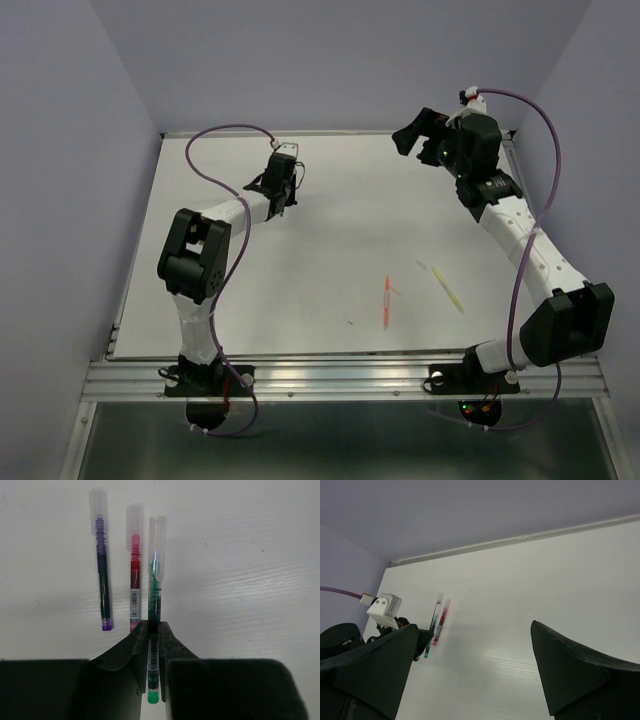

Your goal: Insert the pens into the pen caps

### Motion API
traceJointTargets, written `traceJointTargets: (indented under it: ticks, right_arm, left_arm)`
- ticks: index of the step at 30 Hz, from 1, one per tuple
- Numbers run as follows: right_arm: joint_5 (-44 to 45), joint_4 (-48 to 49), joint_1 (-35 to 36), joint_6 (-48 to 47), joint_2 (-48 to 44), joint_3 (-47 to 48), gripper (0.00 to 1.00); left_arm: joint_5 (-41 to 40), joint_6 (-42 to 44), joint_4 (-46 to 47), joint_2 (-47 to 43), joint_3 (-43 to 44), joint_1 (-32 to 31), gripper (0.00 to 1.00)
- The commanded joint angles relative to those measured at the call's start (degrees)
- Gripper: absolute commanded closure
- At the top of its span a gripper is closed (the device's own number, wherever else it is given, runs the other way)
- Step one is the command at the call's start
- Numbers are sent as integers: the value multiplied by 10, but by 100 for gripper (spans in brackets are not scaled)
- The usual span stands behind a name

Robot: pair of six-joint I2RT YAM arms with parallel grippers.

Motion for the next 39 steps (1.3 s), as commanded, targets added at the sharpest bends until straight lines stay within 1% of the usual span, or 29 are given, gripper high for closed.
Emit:
traceJointTargets:
  ticks: [1,3,8,13,18,23,25,29,30,34,39]
  right_arm:
    - [-19,15,-9,-17,8,13,0]
    - [-21,16,-9,-17,10,13,0]
    - [-26,15,-9,-17,15,14,0]
    - [-31,16,-15,-17,21,15,0]
    - [-35,16,-15,-15,28,17,0]
    - [-38,15,-15,-14,28,18,0]
    - [-37,15,-15,-14,27,17,0]
    - [-35,15,-20,-15,24,15,0]
    - [-37,15,-20,-15,24,16,0]
    - [-39,15,-20,-14,24,17,0]
    - [-45,15,-20,-14,24,17,0]
  left_arm:
    - [17,75,20,8,18,14,98]
    - [27,74,19,16,22,19,93]
    - [37,71,14,33,36,37,91]
    - [43,67,9,40,43,37,90]
    - [40,62,11,50,53,37,80]
    - [31,54,-15,75,85,38,79]
    - [30,54,-19,80,90,38,75]
    - [32,48,-21,80,88,38,69]
    - [31,47,-21,80,86,38,65]
    - [23,39,-23,76,85,38,65]
    - [37,32,-22,52,73,38,64]
